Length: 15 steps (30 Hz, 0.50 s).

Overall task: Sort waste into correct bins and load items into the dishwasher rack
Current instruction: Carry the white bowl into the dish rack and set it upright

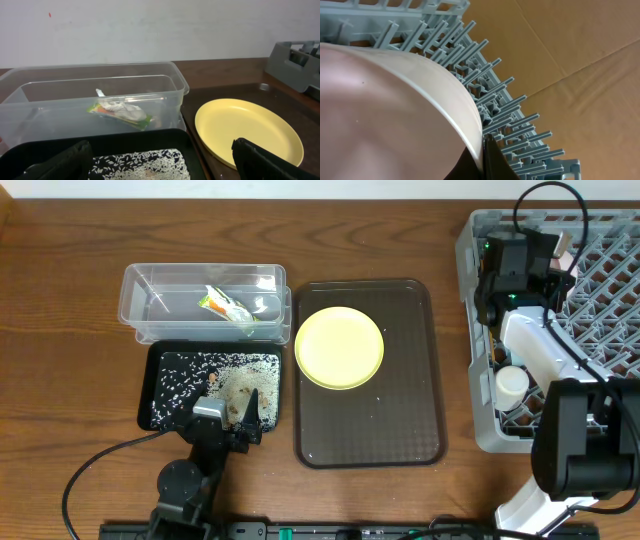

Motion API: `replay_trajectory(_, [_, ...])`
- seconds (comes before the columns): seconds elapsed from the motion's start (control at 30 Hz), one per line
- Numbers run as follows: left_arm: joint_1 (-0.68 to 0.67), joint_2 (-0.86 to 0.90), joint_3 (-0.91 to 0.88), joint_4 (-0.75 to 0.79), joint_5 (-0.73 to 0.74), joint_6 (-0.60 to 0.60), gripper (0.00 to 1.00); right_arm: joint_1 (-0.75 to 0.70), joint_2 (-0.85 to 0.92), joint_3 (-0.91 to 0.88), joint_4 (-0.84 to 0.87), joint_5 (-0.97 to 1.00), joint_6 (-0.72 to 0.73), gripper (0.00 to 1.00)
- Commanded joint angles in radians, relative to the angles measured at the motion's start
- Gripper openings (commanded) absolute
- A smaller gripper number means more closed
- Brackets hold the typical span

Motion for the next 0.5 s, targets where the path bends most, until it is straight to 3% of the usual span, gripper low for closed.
replay_trajectory(0.0, [0.006,-0.006,-0.023,-0.027,-0.009,0.010,0.91,0.061,0.029,0.006,-0.010,-0.072,-0.040,0.01])
replay_trajectory(0.27, [0.006,-0.006,-0.023,-0.028,-0.009,0.010,0.91,0.138,0.029,0.006,-0.019,-0.050,-0.069,0.09])
replay_trajectory(0.37, [0.006,-0.006,-0.023,-0.027,-0.009,0.010,0.91,0.147,0.027,0.009,0.021,0.043,-0.084,0.01])
replay_trajectory(0.47, [0.006,-0.006,-0.023,-0.028,-0.009,0.010,0.91,0.142,0.025,0.018,0.098,0.095,-0.181,0.01])
